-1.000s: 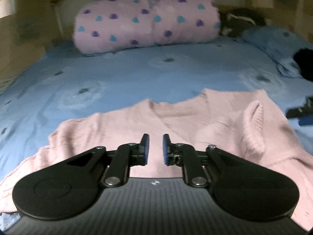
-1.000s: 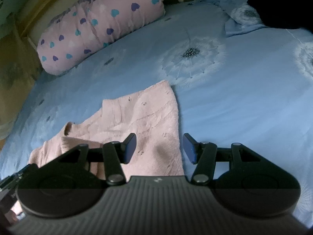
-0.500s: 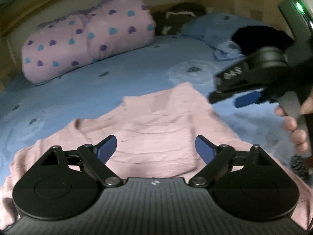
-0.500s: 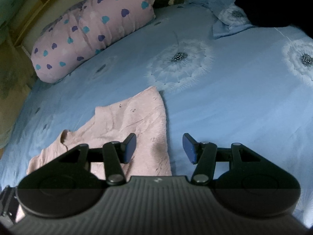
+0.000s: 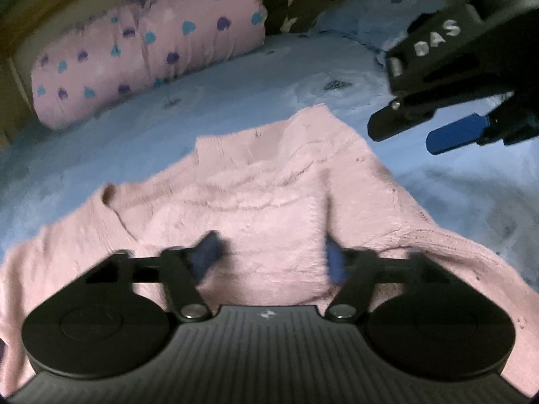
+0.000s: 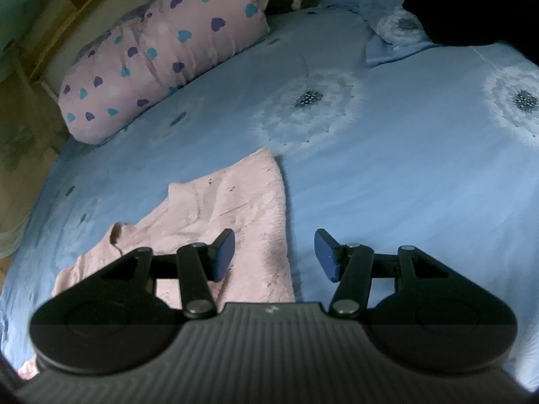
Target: Fold small clothes
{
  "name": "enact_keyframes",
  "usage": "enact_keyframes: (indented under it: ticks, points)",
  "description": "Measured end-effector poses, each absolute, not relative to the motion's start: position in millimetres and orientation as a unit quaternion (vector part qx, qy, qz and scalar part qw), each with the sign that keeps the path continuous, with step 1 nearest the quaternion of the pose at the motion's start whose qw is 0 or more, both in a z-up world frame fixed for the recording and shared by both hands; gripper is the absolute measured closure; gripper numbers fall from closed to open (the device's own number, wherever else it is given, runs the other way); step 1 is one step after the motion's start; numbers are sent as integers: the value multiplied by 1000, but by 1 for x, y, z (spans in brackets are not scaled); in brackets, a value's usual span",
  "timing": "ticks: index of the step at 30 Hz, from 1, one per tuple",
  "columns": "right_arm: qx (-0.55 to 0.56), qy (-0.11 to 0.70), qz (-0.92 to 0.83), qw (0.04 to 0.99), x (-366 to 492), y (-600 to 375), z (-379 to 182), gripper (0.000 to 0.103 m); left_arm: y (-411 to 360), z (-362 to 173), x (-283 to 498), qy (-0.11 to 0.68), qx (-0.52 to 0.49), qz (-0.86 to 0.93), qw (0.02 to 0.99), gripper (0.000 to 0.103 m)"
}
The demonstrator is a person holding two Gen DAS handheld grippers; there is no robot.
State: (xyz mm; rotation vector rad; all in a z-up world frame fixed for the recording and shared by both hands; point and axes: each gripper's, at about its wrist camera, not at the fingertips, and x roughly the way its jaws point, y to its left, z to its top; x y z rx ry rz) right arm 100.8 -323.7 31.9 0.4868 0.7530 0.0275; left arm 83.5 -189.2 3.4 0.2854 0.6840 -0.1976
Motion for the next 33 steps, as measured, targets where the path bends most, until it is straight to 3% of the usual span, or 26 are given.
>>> enact_keyframes:
  ticks: [3,9,16,21,23,25,27,29,33]
  points:
    - [232,366,16,901,102,-322,32,47,-177,10,85,333,109,-104,931,60]
    - [223,365,23,903,103,-316,32,47,-159,27,82,318,64,-92,941,73]
    - [212,368,25,905,104,-311,32,47,-158,24,90,334,62,-91,936,73]
    - [208,370,27,905,105,-308,31,47,-176,7,95,339,91,-90,932,61]
    - [208,371,27,905,104,-309,31,47,-181,4,95,330,107,-85,934,61]
    - [208,370,27,905,104,-308,31,47,-181,3,95,327,107,-85,935,63]
    - [211,372,25,904,105,-308,31,47,-177,5,95,326,100,-91,935,73]
    - [213,372,24,903,105,-309,30,47,-169,10,94,322,91,-89,938,78]
    - [213,369,26,904,104,-308,30,47,-144,31,88,304,59,-72,948,80]
